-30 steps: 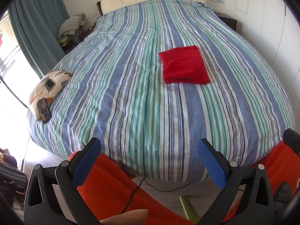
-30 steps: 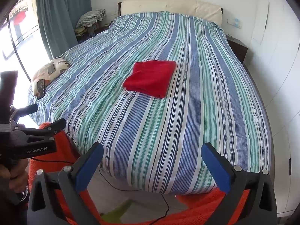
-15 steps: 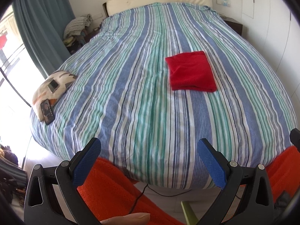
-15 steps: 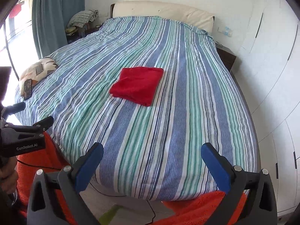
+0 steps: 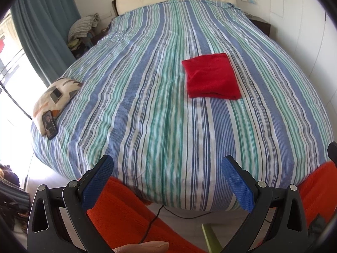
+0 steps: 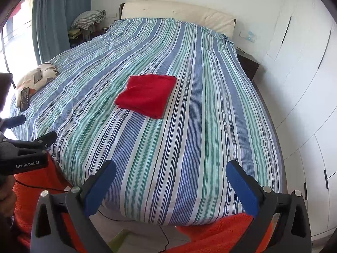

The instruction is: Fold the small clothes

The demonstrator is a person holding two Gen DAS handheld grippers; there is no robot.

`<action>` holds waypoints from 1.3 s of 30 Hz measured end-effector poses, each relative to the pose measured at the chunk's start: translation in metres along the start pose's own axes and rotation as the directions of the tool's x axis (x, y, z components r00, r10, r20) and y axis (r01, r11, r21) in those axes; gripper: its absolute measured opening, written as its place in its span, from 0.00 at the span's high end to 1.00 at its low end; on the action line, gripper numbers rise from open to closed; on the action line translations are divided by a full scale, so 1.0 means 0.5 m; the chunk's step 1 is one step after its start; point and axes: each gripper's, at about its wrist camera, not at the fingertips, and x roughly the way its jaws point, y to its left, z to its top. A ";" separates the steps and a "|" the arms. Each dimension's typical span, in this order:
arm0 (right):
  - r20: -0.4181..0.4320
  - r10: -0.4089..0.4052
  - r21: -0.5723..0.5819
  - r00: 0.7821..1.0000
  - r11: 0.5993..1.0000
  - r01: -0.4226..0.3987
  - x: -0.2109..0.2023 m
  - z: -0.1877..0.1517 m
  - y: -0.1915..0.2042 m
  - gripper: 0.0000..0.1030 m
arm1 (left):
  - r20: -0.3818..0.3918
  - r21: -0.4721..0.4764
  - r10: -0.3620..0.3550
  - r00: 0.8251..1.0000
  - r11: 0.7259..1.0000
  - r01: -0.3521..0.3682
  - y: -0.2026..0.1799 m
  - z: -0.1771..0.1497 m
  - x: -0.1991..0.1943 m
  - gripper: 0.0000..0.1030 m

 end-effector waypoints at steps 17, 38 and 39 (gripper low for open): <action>0.001 0.020 0.016 1.000 1.000 -0.020 -0.003 0.002 -0.004 0.00 | 0.003 0.001 -0.024 1.000 1.000 0.024 -0.006 0.006 -0.004 0.00; -0.026 0.185 0.126 0.982 0.976 -0.180 -0.014 -0.007 -0.030 0.00 | 0.083 0.015 -0.080 0.993 0.997 0.079 -0.012 0.007 -0.064 0.00; -0.026 0.185 0.122 0.982 0.976 -0.181 -0.012 -0.006 -0.028 0.00 | 0.091 0.019 -0.074 0.993 0.997 0.073 -0.013 0.006 -0.067 0.00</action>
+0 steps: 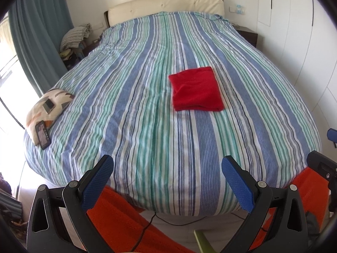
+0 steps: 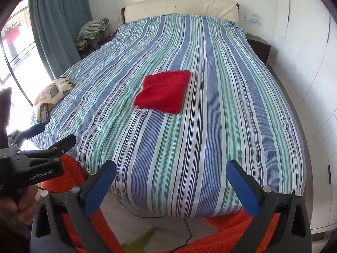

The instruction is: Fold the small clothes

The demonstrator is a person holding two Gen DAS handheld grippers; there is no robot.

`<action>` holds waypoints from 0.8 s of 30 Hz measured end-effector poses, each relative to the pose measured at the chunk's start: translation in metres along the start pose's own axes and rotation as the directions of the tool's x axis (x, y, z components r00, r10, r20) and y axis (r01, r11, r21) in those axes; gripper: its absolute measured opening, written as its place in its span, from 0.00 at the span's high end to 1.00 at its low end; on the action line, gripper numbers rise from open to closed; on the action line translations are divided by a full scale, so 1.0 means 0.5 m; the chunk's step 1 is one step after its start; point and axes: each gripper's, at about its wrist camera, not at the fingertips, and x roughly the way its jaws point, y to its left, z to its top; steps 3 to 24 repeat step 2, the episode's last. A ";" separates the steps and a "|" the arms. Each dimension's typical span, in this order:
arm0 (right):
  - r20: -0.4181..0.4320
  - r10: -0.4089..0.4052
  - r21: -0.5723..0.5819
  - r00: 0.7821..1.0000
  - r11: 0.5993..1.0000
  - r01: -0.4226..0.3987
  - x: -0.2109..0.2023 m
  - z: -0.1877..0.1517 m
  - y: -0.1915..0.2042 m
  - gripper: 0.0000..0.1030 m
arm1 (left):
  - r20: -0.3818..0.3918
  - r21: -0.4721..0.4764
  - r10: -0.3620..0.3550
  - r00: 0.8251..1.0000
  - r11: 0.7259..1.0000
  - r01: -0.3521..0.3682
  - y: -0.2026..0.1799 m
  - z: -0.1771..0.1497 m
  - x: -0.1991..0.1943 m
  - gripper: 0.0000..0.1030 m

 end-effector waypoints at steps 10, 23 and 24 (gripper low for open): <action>0.003 -0.001 -0.003 1.000 1.000 0.001 0.001 0.001 0.002 0.00 | 0.009 0.005 0.011 1.000 1.000 -0.011 -0.003 0.001 -0.004 0.00; 0.003 -0.001 -0.003 1.000 1.000 0.001 0.001 0.001 0.002 0.00 | 0.009 0.005 0.011 1.000 1.000 -0.011 -0.003 0.001 -0.004 0.00; 0.003 -0.001 -0.003 1.000 1.000 0.001 0.001 0.001 0.002 0.00 | 0.009 0.005 0.011 1.000 1.000 -0.011 -0.003 0.001 -0.004 0.00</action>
